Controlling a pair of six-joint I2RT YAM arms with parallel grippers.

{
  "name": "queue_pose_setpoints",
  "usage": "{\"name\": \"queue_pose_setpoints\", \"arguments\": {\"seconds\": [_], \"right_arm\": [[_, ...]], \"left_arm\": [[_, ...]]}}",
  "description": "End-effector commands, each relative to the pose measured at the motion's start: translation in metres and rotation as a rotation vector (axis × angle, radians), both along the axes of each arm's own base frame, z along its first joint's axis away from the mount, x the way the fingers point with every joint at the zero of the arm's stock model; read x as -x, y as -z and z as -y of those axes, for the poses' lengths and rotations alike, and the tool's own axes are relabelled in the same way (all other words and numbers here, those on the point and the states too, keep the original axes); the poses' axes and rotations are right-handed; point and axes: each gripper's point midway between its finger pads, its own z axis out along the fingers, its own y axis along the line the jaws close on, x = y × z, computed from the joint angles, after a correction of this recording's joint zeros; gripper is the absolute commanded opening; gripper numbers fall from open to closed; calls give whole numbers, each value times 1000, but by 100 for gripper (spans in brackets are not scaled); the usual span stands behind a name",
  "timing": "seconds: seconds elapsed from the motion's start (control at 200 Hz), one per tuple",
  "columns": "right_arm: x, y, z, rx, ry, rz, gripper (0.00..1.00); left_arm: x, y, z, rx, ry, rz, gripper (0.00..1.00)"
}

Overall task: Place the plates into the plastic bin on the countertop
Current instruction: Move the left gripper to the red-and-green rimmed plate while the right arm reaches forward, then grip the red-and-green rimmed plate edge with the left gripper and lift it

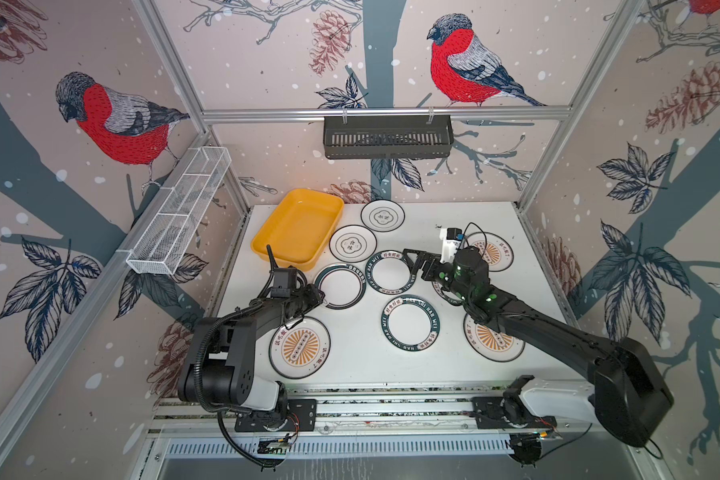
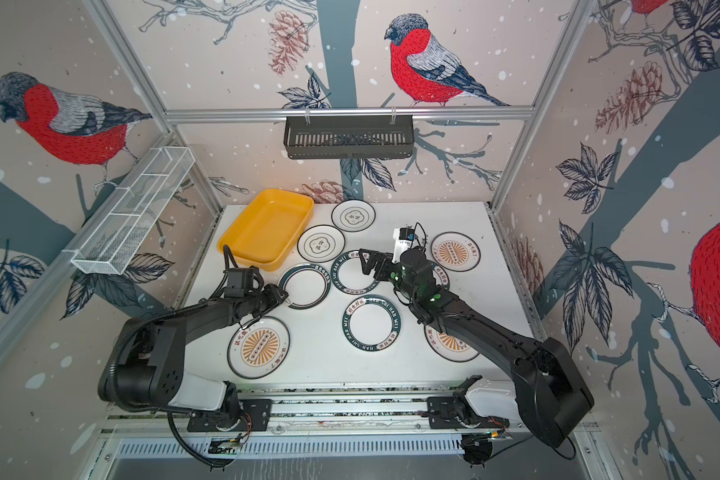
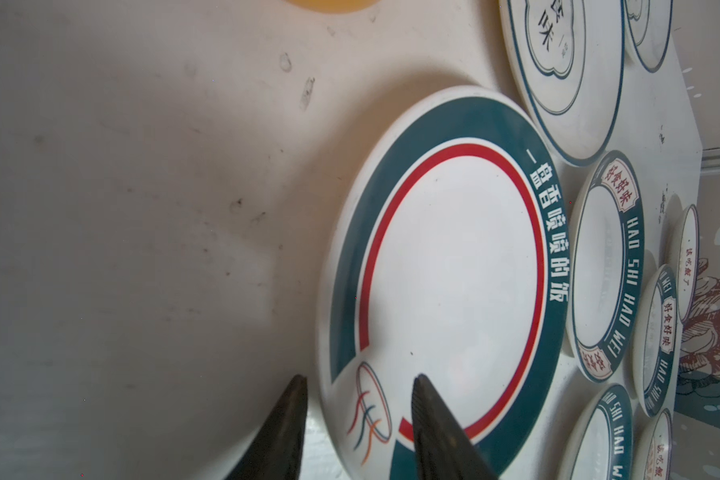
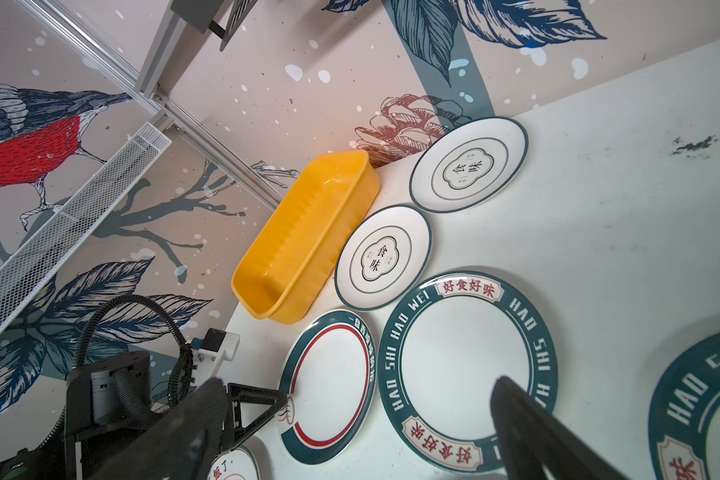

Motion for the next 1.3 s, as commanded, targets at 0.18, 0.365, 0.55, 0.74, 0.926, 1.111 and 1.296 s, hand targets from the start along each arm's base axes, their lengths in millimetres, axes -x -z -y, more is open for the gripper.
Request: {"name": "queue_pose_setpoints", "arguments": {"seconds": [0.18,0.365,0.55,0.74,0.926,1.111,1.296], "right_arm": [[1,-7,13,1,51,20,100],[1,-6,17,2,67,16,100],[1,-8,21,3,79,18,100],[2,-6,23,5,85,16,100],[1,-4,23,7,87,12,100],[2,-9,22,4,77,27,100],[4,-14,23,9,68,47,100]], "left_arm": [[-9,-5,-5,4,-45,48,30],[-10,-1,-4,24,-56,41,22],[-11,1,-4,43,-72,36,14],[-12,-2,-5,52,-76,50,0],[-12,-23,-6,54,-75,99,0],[-14,-58,-7,65,-84,164,0],[-19,-101,-4,82,-64,246,0]]}}
